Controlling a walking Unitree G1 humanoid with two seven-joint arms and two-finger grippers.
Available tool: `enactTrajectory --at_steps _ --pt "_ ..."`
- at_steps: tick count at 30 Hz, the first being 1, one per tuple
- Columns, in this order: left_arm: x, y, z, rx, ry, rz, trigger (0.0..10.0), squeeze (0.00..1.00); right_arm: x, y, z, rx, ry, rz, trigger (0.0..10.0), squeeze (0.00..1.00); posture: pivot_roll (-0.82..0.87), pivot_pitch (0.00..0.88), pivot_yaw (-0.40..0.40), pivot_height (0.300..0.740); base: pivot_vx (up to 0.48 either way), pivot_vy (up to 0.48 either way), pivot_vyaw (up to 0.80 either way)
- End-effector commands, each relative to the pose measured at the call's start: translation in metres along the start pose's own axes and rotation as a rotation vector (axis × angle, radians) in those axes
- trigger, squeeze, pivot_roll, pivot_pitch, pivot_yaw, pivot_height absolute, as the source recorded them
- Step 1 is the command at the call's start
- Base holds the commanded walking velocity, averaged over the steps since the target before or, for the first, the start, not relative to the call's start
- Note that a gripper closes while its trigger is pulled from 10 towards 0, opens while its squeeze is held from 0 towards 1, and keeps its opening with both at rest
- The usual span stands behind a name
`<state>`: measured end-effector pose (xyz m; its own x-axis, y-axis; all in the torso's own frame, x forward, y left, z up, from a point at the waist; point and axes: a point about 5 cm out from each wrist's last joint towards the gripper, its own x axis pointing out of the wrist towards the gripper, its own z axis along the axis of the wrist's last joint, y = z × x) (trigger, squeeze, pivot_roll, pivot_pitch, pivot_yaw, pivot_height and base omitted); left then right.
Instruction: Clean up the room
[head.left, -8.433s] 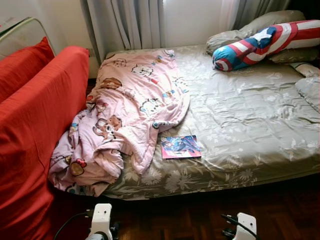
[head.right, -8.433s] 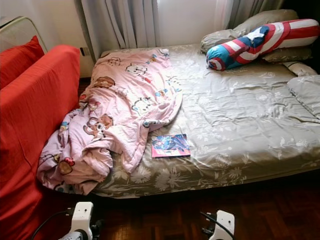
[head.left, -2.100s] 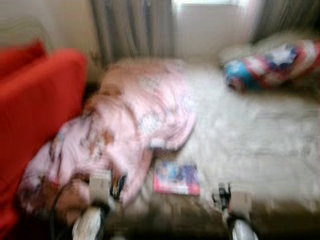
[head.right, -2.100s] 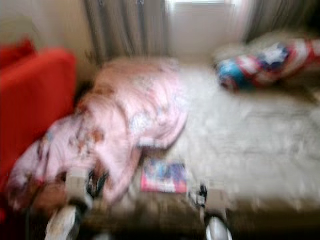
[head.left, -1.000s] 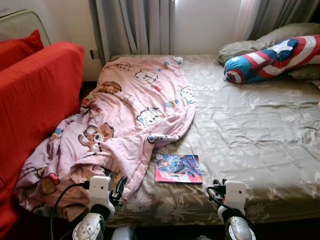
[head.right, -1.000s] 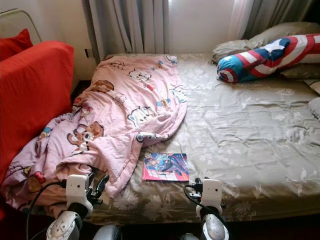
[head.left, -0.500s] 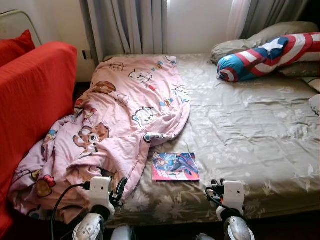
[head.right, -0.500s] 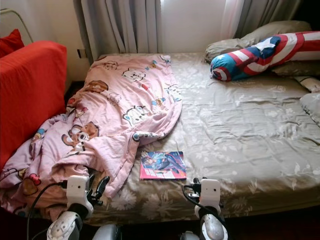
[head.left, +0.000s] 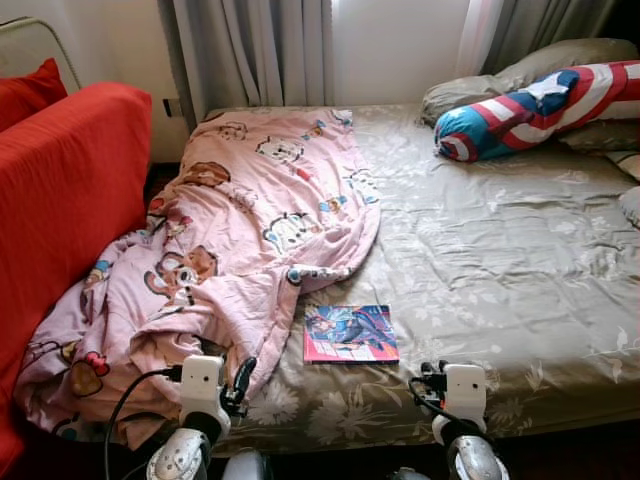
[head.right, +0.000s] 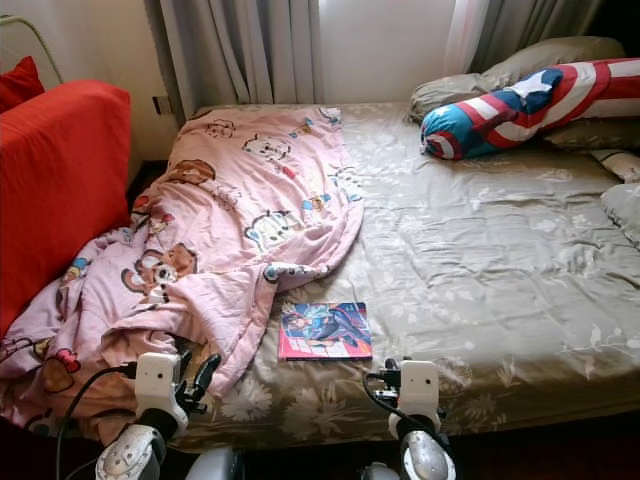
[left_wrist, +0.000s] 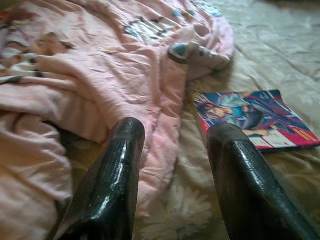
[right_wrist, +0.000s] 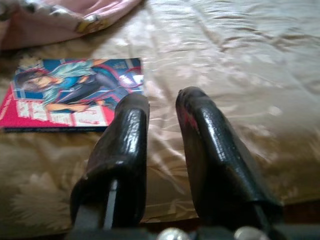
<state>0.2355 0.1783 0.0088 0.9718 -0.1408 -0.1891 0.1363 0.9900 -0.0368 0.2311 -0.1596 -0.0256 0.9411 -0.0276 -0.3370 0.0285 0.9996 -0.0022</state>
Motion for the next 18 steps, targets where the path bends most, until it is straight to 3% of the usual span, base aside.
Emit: enactTrajectory --at_steps 1,18 --pt "-0.0005 0.0036 -0.0025 0.006 0.010 0.001 10.0 0.00 0.0017 0.0041 0.0024 0.001 -0.011 0.013 10.0 0.00 -0.02 0.015 -0.010 0.641 0.244 0.000 0.66" --pt "0.0040 0.0087 -0.0088 0.004 0.028 0.003 10.0 0.00 0.0017 0.0061 0.0027 0.017 -0.013 0.021 10.0 0.00 -0.02 0.015 -0.009 0.641 0.253 0.000 0.00"
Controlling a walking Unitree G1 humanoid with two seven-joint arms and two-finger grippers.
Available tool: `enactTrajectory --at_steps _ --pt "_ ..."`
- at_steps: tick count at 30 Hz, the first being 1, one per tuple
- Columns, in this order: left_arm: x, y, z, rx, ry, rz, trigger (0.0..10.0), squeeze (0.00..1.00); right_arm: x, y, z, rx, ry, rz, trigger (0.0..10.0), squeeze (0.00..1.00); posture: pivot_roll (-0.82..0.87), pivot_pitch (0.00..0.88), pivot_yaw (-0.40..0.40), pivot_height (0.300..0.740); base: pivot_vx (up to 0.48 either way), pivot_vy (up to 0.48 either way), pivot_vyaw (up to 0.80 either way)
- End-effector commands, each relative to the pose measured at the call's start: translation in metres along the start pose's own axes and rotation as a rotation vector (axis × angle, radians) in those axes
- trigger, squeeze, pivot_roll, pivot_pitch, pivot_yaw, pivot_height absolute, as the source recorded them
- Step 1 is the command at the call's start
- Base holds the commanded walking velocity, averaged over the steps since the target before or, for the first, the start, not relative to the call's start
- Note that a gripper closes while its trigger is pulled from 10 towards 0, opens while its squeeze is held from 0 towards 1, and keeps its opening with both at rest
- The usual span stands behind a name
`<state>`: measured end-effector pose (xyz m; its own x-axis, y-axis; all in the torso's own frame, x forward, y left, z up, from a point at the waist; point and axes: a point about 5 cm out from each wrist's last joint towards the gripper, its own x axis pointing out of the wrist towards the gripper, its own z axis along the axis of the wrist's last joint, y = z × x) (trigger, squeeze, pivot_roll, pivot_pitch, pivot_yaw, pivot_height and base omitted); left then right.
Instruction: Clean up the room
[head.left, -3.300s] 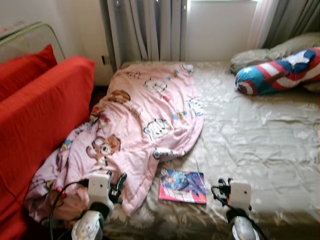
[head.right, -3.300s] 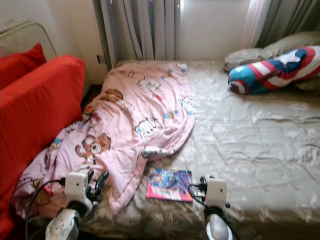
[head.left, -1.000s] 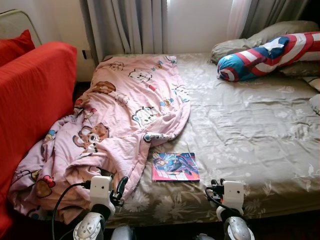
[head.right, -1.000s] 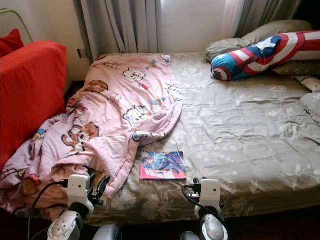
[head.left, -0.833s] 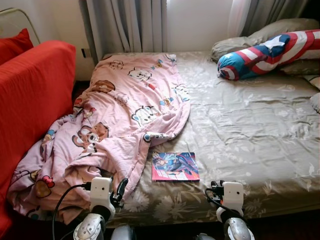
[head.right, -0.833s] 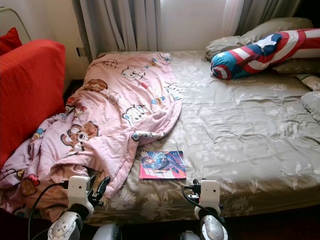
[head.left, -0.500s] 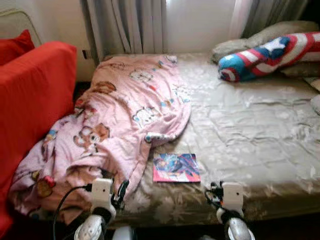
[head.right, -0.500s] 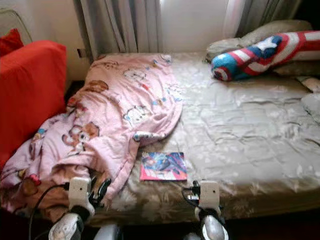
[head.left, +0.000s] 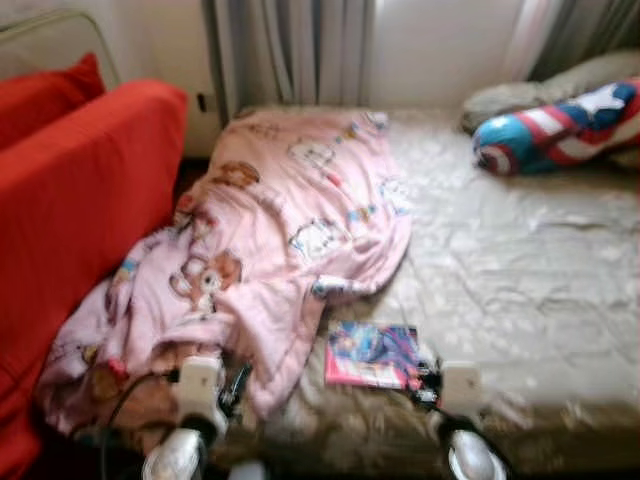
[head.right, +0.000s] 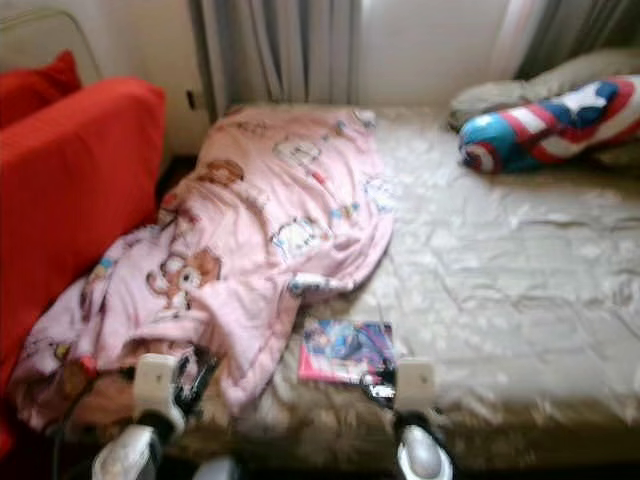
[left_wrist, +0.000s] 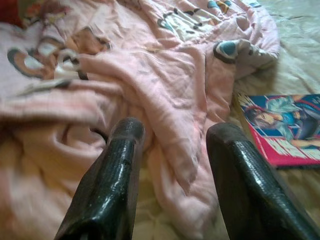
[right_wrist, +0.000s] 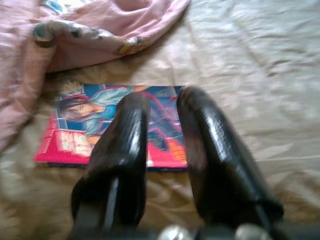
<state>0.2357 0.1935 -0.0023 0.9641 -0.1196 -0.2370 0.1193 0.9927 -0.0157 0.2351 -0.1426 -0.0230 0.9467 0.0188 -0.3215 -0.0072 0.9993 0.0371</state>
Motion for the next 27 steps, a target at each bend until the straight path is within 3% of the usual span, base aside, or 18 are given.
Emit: enactTrajectory --at_steps 1,11,27 --pt "0.004 -0.007 0.002 -0.013 -0.021 -0.019 10.0 0.00 -0.001 -0.011 -0.001 -0.008 0.003 -0.025 10.0 0.00 -0.02 0.015 -0.009 0.641 0.259 0.000 0.00" --pt "0.003 0.000 -0.004 -0.016 -0.005 -0.013 10.0 0.00 -0.001 -0.012 0.000 -0.002 0.005 -0.023 10.0 0.00 -0.02 0.020 -0.009 0.641 0.275 0.000 0.00" --pt "0.012 -0.003 0.007 0.016 -0.049 -0.023 10.0 0.00 0.014 -0.013 0.009 -0.004 0.035 0.000 10.0 0.00 0.01 0.036 0.009 0.641 0.000 0.000 0.00"
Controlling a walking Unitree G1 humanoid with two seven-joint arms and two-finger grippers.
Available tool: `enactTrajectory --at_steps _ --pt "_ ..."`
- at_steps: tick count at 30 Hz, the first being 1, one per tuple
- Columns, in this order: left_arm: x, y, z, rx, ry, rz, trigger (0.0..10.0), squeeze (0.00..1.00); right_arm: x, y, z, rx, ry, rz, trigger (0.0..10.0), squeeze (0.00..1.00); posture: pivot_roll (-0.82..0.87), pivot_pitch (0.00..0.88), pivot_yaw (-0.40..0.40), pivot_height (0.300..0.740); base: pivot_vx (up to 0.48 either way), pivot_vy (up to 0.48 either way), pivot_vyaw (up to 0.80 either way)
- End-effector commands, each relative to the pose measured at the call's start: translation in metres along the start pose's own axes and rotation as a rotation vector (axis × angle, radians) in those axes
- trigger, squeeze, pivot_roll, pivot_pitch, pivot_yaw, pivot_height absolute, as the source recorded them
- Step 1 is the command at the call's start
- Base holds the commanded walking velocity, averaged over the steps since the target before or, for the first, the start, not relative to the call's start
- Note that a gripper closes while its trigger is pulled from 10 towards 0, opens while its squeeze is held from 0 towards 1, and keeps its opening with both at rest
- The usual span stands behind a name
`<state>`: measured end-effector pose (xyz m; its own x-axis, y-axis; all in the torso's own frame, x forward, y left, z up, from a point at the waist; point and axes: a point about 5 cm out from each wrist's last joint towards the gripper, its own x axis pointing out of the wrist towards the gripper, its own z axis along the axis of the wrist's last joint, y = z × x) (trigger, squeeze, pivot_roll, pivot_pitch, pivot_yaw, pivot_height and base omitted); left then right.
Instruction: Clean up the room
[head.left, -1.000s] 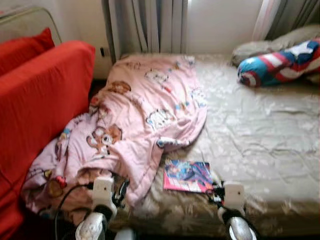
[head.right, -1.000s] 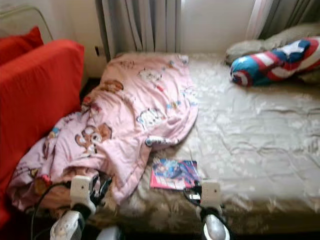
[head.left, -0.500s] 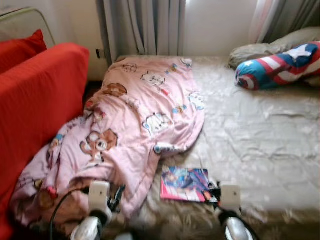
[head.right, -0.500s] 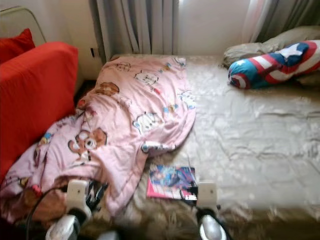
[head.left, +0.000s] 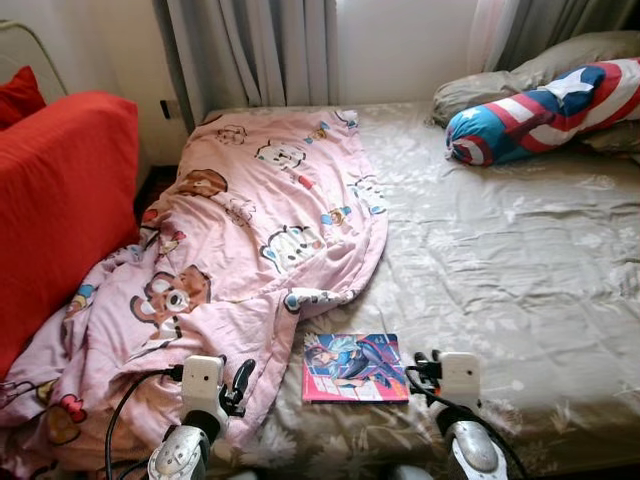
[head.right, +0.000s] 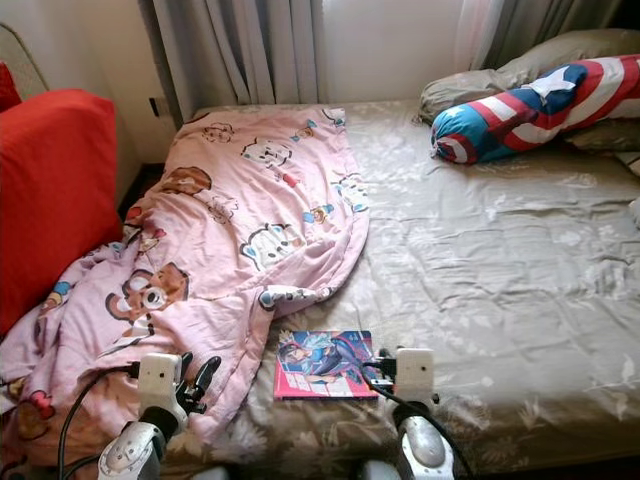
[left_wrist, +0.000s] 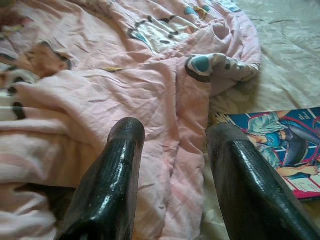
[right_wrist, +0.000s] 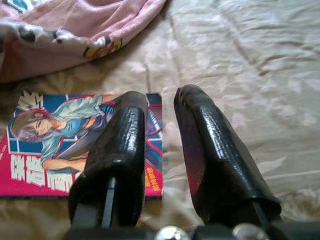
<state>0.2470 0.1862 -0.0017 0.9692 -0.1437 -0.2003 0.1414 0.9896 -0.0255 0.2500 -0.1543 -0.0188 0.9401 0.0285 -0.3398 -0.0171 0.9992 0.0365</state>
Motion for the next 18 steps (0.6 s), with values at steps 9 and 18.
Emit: enactTrajectory --at_steps 9,18 --pt "0.014 0.008 0.020 0.033 -0.047 0.005 10.0 0.00 0.014 -0.002 0.019 0.020 -0.045 -0.036 10.0 0.00 -0.01 0.000 0.039 0.641 0.000 0.000 0.00" --pt "0.031 0.007 0.037 0.025 -0.068 0.014 10.0 0.00 0.011 -0.021 0.026 0.035 -0.108 -0.101 10.0 0.00 -0.06 0.000 0.050 0.641 0.000 0.000 0.00"
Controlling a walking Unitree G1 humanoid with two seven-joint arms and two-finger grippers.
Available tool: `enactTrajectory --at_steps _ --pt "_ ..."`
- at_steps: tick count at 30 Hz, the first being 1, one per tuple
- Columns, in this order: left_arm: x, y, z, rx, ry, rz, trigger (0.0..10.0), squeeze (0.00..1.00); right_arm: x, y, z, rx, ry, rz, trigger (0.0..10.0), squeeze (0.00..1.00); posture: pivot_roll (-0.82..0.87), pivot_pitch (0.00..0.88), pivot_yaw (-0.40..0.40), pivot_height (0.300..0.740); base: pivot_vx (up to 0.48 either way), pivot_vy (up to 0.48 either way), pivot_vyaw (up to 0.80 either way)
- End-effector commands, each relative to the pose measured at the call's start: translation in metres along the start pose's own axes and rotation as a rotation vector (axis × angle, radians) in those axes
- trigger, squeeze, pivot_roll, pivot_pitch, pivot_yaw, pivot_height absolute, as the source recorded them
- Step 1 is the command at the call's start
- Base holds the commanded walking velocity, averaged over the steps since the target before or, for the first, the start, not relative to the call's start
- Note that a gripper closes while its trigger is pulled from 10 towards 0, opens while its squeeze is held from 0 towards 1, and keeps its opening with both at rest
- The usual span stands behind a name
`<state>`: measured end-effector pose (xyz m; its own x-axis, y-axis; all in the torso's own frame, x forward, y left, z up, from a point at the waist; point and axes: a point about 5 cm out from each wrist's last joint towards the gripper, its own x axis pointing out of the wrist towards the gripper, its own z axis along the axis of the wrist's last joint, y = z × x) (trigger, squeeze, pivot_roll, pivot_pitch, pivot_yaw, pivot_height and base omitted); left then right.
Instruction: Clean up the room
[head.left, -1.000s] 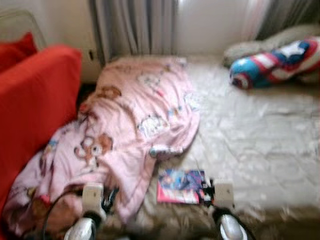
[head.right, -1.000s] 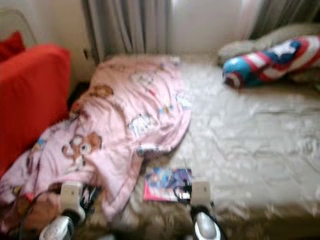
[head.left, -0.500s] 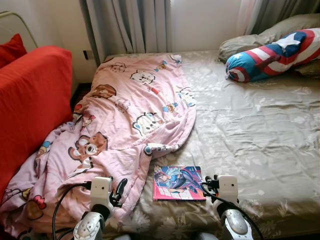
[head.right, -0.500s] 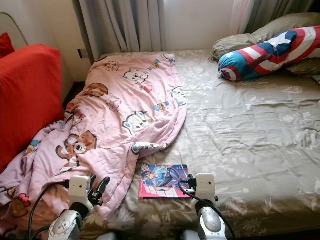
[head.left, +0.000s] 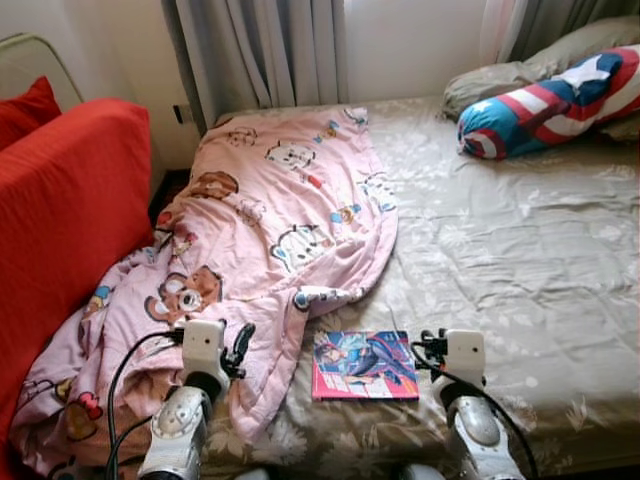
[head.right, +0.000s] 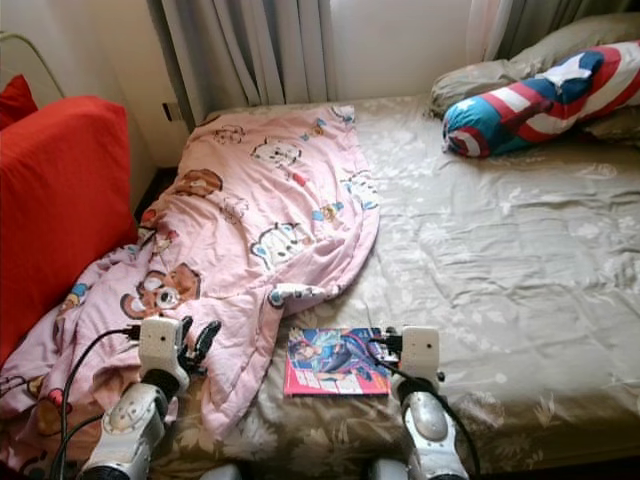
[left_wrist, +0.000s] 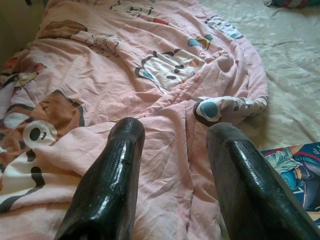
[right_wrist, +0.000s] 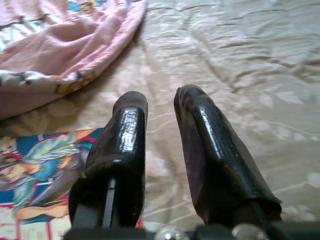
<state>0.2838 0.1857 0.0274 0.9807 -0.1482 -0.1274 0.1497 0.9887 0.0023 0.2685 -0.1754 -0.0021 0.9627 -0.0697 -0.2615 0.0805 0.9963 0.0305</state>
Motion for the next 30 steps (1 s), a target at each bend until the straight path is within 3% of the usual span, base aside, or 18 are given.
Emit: enactTrajectory --at_steps 1,4,8,12,16,23,25,30 --pt "0.001 0.004 0.001 -0.003 0.002 0.023 10.0 0.00 0.000 -0.001 0.003 0.012 -0.021 -0.009 10.0 0.00 -0.06 0.000 0.047 0.641 0.000 0.000 0.00" --pt "-0.002 0.005 0.002 -0.014 -0.017 0.054 10.0 0.00 -0.001 -0.007 0.001 -0.005 -0.010 -0.010 10.0 0.00 -0.05 0.000 0.021 0.641 0.000 0.000 0.00" --pt "0.002 -0.001 0.006 -0.026 -0.034 0.056 10.0 0.00 0.008 -0.009 0.014 -0.028 -0.041 0.009 10.0 0.00 -0.05 0.000 -0.016 0.641 0.000 0.000 0.00" --pt "-0.003 0.009 0.001 -0.068 -0.017 0.152 10.0 0.00 0.014 -0.014 0.024 -0.042 -0.059 0.013 10.0 0.00 -0.06 0.000 -0.035 0.641 0.000 0.000 0.00" --pt "-0.005 0.012 0.006 -0.034 -0.042 0.133 10.0 0.00 0.019 -0.013 0.032 -0.056 -0.071 0.036 10.0 0.00 -0.02 0.000 -0.077 0.641 0.000 0.000 0.00" --pt "-0.008 0.009 0.006 -0.043 -0.057 0.156 10.0 0.00 0.019 -0.011 0.031 -0.052 -0.064 0.040 10.0 0.00 -0.03 0.008 -0.077 0.641 0.000 0.000 0.00" --pt "-0.006 0.002 0.010 -0.025 -0.067 0.123 10.0 0.00 0.020 -0.007 0.032 -0.044 -0.068 0.047 10.0 0.00 -0.02 0.022 -0.069 0.641 0.000 0.000 0.00" --pt "-0.006 0.004 0.014 -0.024 -0.071 0.120 10.0 0.00 0.020 0.002 0.031 -0.024 -0.074 0.053 10.0 0.00 -0.01 0.076 -0.027 0.641 0.000 0.000 0.00"
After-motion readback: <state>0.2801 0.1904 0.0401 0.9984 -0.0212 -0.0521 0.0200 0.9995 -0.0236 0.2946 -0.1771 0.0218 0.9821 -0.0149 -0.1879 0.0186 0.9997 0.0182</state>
